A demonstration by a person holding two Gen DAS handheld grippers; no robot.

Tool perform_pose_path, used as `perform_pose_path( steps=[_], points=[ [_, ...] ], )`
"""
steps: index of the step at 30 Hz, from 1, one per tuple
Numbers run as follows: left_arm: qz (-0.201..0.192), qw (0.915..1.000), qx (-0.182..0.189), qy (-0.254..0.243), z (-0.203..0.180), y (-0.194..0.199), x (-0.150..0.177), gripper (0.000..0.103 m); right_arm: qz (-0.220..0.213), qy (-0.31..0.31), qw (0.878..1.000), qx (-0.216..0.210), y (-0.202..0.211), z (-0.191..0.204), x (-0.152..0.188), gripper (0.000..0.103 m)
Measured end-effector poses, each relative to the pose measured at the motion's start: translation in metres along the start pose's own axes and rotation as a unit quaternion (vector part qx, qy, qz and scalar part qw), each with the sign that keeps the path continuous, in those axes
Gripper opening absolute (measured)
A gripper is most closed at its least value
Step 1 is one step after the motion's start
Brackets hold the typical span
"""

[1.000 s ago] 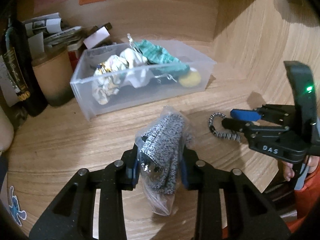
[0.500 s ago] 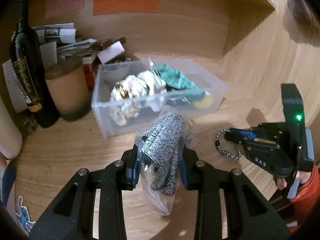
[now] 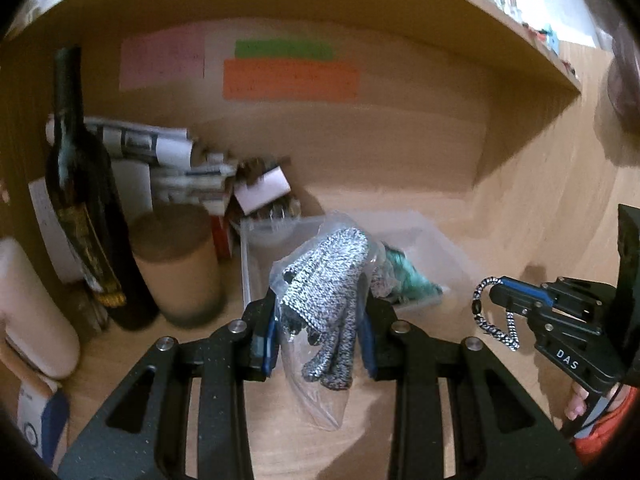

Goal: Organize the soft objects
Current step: 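Drop the bracelet into the box with the right tool while the left tool drops the bagged glove in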

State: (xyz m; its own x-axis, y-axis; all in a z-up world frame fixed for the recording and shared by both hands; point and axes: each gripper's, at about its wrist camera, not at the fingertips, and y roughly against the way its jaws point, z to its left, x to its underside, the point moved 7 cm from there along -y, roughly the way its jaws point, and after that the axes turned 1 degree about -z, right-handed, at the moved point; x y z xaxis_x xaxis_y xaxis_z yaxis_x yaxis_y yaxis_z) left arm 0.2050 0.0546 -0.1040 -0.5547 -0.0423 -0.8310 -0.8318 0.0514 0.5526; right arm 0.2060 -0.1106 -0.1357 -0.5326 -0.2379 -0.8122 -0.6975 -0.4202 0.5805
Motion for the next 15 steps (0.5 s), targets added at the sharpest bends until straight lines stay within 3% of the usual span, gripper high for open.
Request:
perform_pose_path(
  steps=[8,15],
  points=[
    [0.013,0.9999,-0.007,-0.003,0.000,-0.033,-0.017,0.033,-0.037,-0.008,0.999,0.021,-0.020,-0.005,-0.043,0.007],
    [0.040,0.9986,-0.028,-0.021,-0.001,-0.069,-0.010,0.033,-0.012,-0.014,0.999,0.034,-0.063,-0.015,-0.057,0.007]
  ],
)
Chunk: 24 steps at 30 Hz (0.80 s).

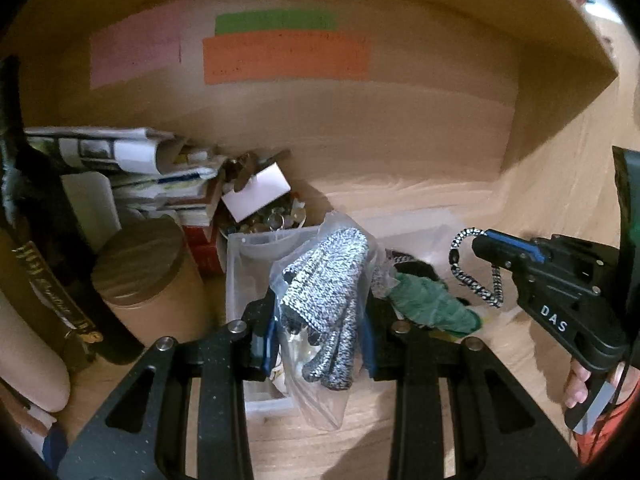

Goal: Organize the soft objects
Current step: 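Drop the bracelet into the box with the right tool while the left tool drops the bagged glove in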

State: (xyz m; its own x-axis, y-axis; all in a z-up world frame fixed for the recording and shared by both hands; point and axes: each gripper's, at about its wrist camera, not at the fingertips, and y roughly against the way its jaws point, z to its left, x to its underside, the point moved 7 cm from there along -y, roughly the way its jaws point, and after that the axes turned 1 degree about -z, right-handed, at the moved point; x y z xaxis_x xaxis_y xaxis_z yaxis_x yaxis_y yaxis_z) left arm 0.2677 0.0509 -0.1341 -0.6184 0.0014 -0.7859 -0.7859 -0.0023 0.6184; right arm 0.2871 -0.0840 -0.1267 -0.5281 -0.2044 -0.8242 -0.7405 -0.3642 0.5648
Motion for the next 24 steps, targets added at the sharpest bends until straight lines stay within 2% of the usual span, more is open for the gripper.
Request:
perform_pose_path(
  steps=[9,11,13,15,16,18,24],
  points=[
    [0.042,0.9990,-0.016,0.008,0.004,-0.028,0.016,0.035,0.065,0.005,0.998,-0.004,-0.039,-0.002,0.025,0.007],
    [0.046,0.9988,-0.017,0.005,0.004,-0.029,0.018,0.041,0.076,0.016,0.997,-0.002,-0.042,0.000,0.029,0.008],
    [0.050,0.9986,-0.019,0.003,0.005,-0.028,0.021,0.050,0.083,0.017,0.996,-0.005,-0.043,0.000,0.032,0.013],
    [0.050,0.9984,-0.025,0.003,0.007,-0.026,0.023,0.067,0.088,0.017,0.996,-0.009,-0.045,0.003,0.032,0.024],
    [0.049,0.9985,-0.024,0.003,0.008,-0.024,0.025,0.070,0.087,0.018,0.996,-0.008,-0.044,0.003,0.032,0.027],
    [0.049,0.9986,-0.020,0.003,0.007,-0.021,0.026,0.073,0.081,0.019,0.997,-0.004,-0.040,0.004,0.031,0.038],
    [0.051,0.9987,-0.006,0.001,0.003,-0.009,0.029,0.077,0.056,0.018,0.998,-0.005,-0.021,0.005,0.026,0.051]
  ],
)
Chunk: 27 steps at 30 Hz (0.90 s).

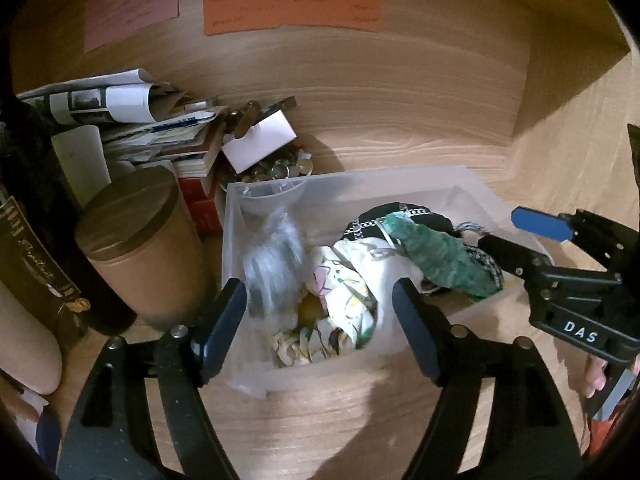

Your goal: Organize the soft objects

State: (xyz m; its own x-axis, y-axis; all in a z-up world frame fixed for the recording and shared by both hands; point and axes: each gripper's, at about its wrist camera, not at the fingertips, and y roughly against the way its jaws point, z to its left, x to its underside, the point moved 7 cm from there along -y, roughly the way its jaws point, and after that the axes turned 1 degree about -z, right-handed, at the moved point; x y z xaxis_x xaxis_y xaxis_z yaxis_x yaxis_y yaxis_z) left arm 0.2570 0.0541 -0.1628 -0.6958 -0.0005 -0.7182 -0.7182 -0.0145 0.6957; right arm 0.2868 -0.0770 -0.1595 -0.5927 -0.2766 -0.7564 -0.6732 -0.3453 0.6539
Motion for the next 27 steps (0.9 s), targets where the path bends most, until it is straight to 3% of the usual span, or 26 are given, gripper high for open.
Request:
perform_pose_path(
  steps=[6,12,17,27],
  points=[
    [-0.027,0.9996,0.007,-0.001,-0.003,0.028,-0.006,0.078,-0.037,0.005,0.999,-0.002,0.030,0.004,-0.007,0.061],
    [-0.081,0.9967,0.011,0.001,-0.008,0.076,-0.017,0.083,-0.088,0.003,0.996,-0.008,0.072,0.005,-0.018,0.062],
    [-0.137,0.9906,0.004,-0.006,-0.010,0.122,-0.024,0.085,-0.142,-0.008,0.990,-0.017,0.114,0.007,-0.026,0.074],
    [-0.215,0.9766,0.004,-0.010,-0.016,0.189,-0.025,0.102,-0.218,-0.013,0.975,-0.039,0.180,0.020,-0.025,0.087]
  ],
)
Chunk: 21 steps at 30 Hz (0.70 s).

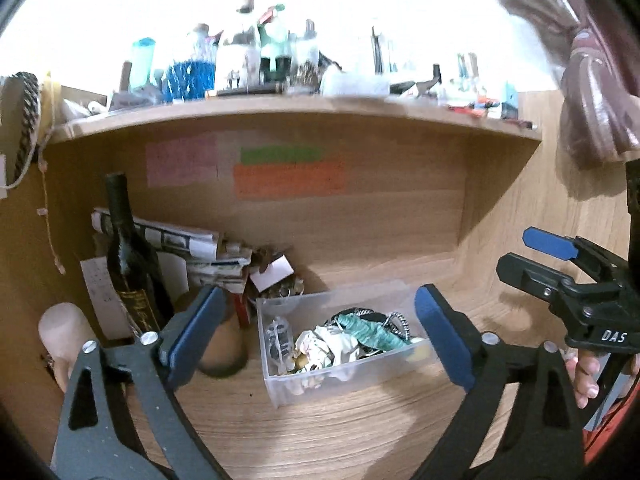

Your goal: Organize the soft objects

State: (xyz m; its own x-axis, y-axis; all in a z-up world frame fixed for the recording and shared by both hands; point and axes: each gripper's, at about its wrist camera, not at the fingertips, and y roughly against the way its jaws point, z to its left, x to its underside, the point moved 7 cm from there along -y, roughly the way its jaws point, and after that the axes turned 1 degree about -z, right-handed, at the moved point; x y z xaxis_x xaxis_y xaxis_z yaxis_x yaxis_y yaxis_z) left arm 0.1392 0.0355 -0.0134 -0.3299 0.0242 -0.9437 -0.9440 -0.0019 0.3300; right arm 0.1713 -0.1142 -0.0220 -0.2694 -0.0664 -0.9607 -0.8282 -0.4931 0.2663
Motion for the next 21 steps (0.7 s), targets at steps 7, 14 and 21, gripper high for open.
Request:
perform_pose_path(
  steps=[7,14,21],
  points=[
    [-0.015,0.9999,0.002,0.003,-0.004,0.021,-0.001,0.103,-0.032,-0.007,0.999,-0.003,0.025,0.007,-0.005,0.103],
    [-0.024,0.9997,0.003,0.003,-0.004,0.031,-0.001,0.103,-0.042,0.001,0.999,-0.002,0.038,0.016,-0.006,0.103],
    [-0.029,0.9996,0.003,-0.002,-0.006,0.036,-0.001,0.103,-0.047,0.002,0.999,-0.006,0.042,0.018,-0.006,0.103]
  ],
)
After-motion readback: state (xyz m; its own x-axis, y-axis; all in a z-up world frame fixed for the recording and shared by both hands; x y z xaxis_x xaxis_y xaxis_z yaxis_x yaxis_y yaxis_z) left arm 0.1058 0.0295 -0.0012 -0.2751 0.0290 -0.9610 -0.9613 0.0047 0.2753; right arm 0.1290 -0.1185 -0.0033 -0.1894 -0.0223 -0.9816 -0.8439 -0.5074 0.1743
